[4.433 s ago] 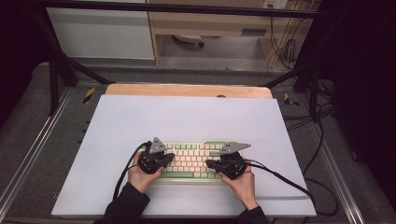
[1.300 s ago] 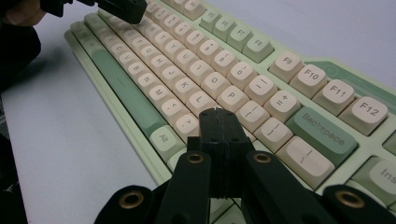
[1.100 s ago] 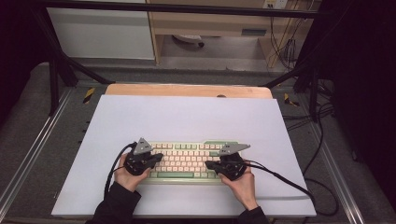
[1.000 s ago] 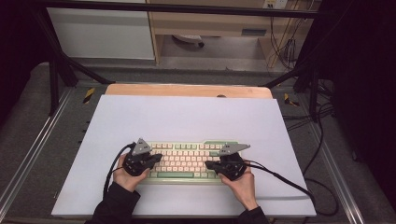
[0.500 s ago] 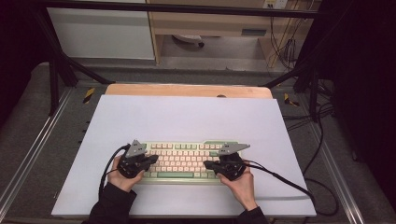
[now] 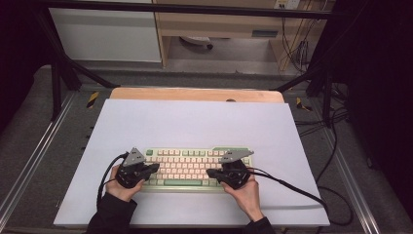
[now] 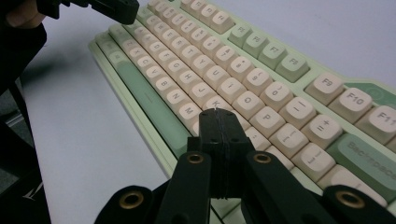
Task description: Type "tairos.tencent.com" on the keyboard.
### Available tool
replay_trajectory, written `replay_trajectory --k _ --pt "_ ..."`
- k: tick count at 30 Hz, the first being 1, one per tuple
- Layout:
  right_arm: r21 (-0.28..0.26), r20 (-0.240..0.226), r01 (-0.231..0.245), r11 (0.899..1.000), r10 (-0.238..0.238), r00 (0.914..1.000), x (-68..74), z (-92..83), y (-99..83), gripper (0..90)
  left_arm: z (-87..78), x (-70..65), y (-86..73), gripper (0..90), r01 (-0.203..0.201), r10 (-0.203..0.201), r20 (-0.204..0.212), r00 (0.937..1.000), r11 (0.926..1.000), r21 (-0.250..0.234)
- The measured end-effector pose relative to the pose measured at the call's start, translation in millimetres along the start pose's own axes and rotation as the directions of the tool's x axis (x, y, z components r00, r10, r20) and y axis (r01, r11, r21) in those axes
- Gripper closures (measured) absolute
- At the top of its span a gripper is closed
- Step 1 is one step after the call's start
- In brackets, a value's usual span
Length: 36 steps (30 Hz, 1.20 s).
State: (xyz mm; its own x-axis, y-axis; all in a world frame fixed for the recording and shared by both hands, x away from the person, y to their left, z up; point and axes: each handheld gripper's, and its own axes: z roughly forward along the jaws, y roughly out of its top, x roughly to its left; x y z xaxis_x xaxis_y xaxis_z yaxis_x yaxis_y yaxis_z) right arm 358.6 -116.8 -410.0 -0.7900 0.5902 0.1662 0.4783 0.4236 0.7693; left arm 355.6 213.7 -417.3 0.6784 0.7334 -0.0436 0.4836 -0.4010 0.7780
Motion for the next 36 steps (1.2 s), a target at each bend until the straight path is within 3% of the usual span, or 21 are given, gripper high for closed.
replay_trajectory --k 9,20,36 --pt "0.006 -0.023 0.021 1.0 -0.021 0.9995 12.5 15.0 10.2 90.0 -5.9 4.8 -5.2 89.7 0.011 -0.011 -0.002 0.9999 0.9999 -0.005" --pt "0.02 -0.017 0.034 0.999 -0.034 0.9993 21.8 37.8 18.8 90.0 -7.1 5.7 -5.5 89.7 0.012 -0.012 -0.001 0.9999 0.9999 -0.011" --pt "0.038 -0.028 0.031 0.999 -0.03 0.9992 25.7 58.4 18.1 90.0 -5.8 6.2 -6.4 89.7 0.01 -0.01 -0.001 0.9999 0.9999 -0.008"
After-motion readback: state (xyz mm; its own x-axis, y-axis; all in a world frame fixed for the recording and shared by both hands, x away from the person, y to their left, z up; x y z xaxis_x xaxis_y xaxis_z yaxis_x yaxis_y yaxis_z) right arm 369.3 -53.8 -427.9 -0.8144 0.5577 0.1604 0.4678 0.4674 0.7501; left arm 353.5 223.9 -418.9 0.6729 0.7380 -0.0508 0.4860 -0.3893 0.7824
